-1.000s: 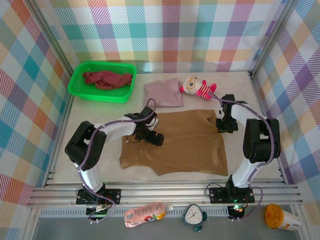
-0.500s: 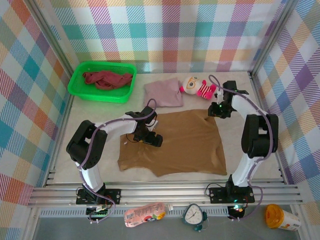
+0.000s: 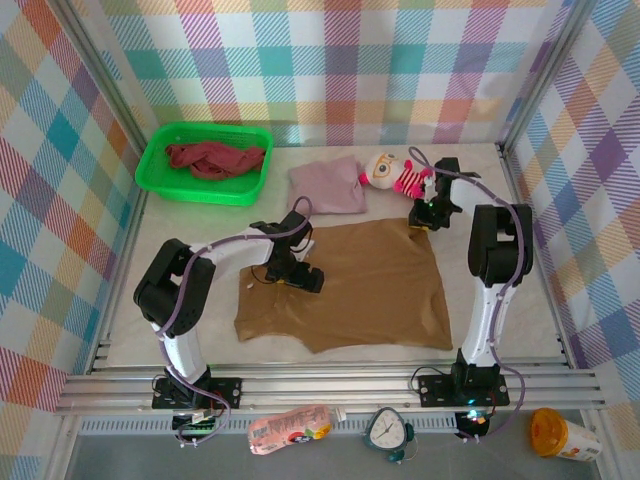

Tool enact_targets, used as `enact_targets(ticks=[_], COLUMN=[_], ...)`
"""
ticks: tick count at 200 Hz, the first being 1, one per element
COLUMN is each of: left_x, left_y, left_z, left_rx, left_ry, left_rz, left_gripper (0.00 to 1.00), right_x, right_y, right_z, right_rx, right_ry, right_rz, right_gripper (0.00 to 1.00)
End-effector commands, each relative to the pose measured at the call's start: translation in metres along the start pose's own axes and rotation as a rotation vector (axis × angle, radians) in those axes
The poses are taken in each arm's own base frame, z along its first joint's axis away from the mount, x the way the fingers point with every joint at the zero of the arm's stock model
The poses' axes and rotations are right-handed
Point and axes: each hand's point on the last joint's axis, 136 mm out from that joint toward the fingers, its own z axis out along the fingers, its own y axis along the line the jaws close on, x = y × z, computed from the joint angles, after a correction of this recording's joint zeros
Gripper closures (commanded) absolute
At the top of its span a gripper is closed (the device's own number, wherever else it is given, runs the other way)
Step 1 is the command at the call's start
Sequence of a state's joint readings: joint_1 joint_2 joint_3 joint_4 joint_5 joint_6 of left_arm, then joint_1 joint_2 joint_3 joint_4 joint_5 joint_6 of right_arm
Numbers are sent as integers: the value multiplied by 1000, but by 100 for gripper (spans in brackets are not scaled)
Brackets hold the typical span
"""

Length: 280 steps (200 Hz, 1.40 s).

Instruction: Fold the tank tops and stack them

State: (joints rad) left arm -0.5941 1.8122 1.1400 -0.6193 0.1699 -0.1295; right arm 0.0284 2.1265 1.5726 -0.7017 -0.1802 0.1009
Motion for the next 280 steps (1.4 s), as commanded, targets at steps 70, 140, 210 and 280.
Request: enact_targets(ticks=[70,140,210,280], left_x=[28,-28,-111,-164], left_y=[41,25,81,72], left_z=[10,-51,-53,-22], left_rx=[-106,-53,-297,-185], left_ry=[140,-13,-159,-193], left_rz=[-13,-84,-242,-242], left_gripper=[7,6,11,25], right_x=[-36,-8,7,-20], right_y=[-14,43,58,25], right_z=[-8,-44,-31,-11], right_rx=[132,-117,-153,-11], right_ry=[-77,-93,-93,-84], right_rz=[-100,-44,-57,-77], right_gripper=[97,73,56,55])
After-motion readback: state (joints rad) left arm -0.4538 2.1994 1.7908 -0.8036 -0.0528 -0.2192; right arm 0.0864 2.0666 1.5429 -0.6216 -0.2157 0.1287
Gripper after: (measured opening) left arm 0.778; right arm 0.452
